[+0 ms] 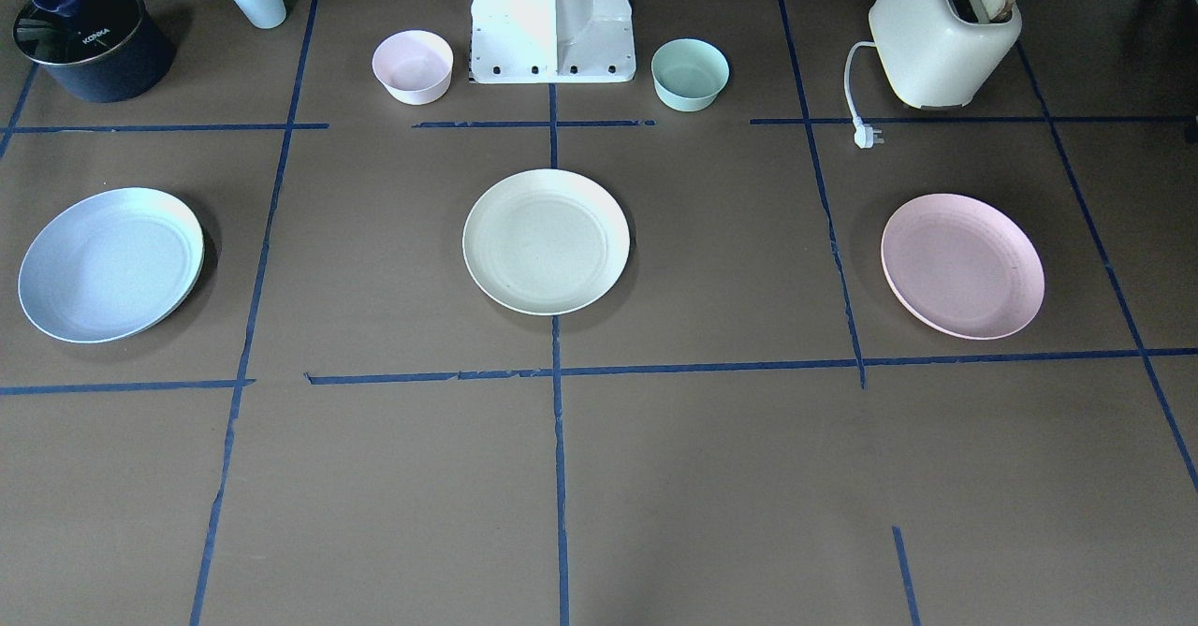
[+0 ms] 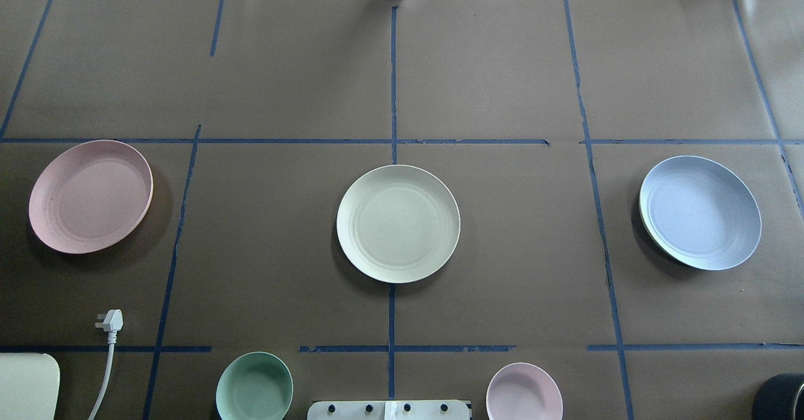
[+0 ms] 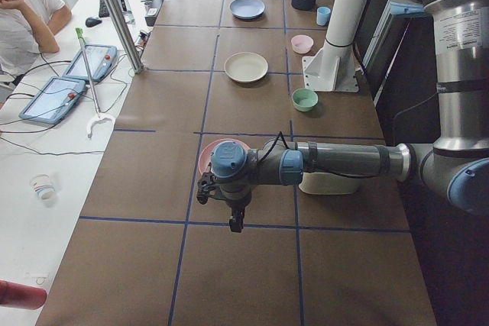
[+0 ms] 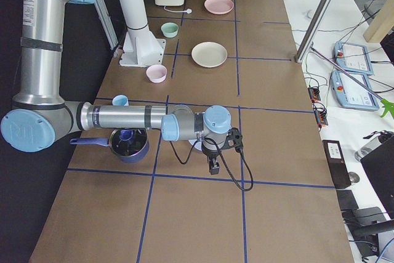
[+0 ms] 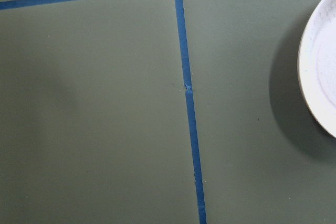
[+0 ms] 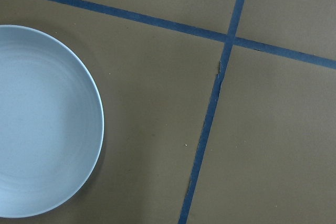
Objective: Stack three plates with pink and blue
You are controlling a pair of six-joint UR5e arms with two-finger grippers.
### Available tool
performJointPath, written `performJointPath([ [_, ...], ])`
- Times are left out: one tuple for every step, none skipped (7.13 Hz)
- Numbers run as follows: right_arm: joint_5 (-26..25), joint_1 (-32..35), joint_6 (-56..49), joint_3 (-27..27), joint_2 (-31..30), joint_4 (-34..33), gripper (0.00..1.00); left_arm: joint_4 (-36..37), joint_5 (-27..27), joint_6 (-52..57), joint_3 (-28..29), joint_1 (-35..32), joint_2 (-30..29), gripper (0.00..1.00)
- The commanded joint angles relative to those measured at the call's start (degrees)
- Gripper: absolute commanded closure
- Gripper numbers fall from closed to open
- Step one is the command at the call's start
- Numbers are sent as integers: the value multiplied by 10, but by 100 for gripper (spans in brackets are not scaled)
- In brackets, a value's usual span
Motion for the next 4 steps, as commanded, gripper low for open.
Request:
performJointPath([
  [0, 0, 0, 0, 0, 0, 0, 0, 2, -1, -1, 1, -5, 0],
  [0, 0, 0, 0, 0, 0, 0, 0, 2, 0, 1, 2, -3, 0],
  [0, 0, 0, 1, 1, 0, 0, 0, 1, -7, 2, 5, -7, 0],
  [0, 0, 0, 1, 3, 0, 0, -17, -2, -5, 2, 5, -19, 0],
])
